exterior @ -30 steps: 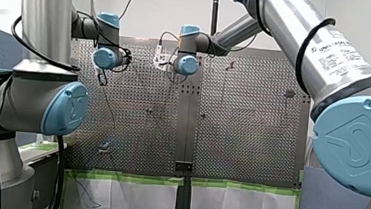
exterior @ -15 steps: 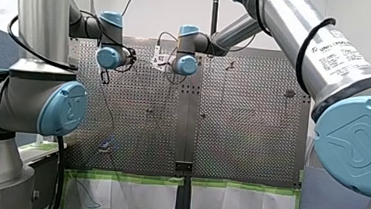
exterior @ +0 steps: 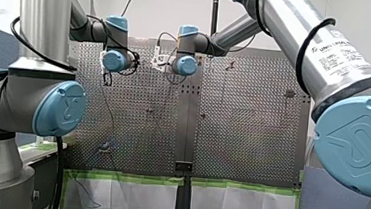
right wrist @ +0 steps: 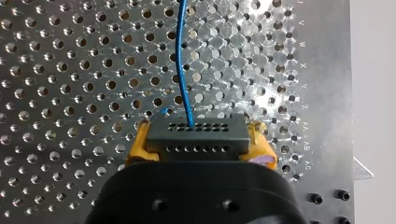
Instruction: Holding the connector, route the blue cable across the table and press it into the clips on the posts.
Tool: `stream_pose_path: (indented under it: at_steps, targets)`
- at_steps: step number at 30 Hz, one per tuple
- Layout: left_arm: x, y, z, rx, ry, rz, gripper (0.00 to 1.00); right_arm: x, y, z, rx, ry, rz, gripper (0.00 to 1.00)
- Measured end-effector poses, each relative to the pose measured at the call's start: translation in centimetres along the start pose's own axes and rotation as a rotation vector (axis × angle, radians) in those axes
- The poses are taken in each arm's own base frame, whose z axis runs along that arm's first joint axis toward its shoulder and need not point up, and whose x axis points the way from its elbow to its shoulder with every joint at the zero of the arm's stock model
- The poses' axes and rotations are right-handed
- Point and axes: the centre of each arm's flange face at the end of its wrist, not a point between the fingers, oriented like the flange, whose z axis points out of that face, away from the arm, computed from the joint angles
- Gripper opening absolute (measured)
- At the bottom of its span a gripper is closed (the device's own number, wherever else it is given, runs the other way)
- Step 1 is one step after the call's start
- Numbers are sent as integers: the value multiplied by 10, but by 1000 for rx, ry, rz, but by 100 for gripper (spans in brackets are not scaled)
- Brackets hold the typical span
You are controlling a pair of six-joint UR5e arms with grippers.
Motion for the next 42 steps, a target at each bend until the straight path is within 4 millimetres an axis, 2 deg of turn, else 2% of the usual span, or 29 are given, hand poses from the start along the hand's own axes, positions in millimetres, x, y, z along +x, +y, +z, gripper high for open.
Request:
stream_pose_path:
  at_steps: [7, 16, 24, 25, 26, 27, 28, 29, 30, 32, 33, 34, 35, 42]
  targets:
    - [7, -11, 17, -17, 15, 38, 100, 0, 0, 0, 0, 0, 0, 0]
    - [19, -12, 46, -60, 30, 57, 100, -1, 0, 0, 0, 0, -1, 0]
    - [32, -10, 54, -75, 47, 62, 100, -1, 0, 0, 0, -1, -1, 0]
    - [32, -9, 54, -77, 47, 61, 79, -1, 0, 0, 0, -1, -1, 0]
    - [32, -10, 54, -77, 46, 58, 69, -1, 1, 0, -1, -1, -1, 0]
    - [32, -10, 54, -78, 44, 54, 69, -1, 1, 0, -1, -1, -1, 0]
    - [32, -10, 54, -81, 42, 51, 56, -1, 1, 0, -2, -1, -1, 0]
    - [32, -10, 54, -84, 41, 47, 48, -1, 2, 0, -2, -1, -1, 0]
    - [31, -10, 54, -87, 40, 41, 48, -1, 2, 1, -3, -1, -1, 0]
    - [31, -10, 54, -92, 38, 32, 26, -1, 3, 1, -3, -1, -1, 0]
    - [31, -9, 54, -94, 38, 29, 26, -1, 3, 1, -3, -2, -1, 0]
    - [31, -9, 54, -95, 38, 28, 5, -1, 3, 1, -3, -2, -2, 0]
    - [31, -10, 54, -95, 38, 26, 0, -1, 3, 1, -3, -2, -1, 0]
    - [33, -8, 53, -107, 43, 22, 0, -2, 1, 0, -1, -4, -1, 0]
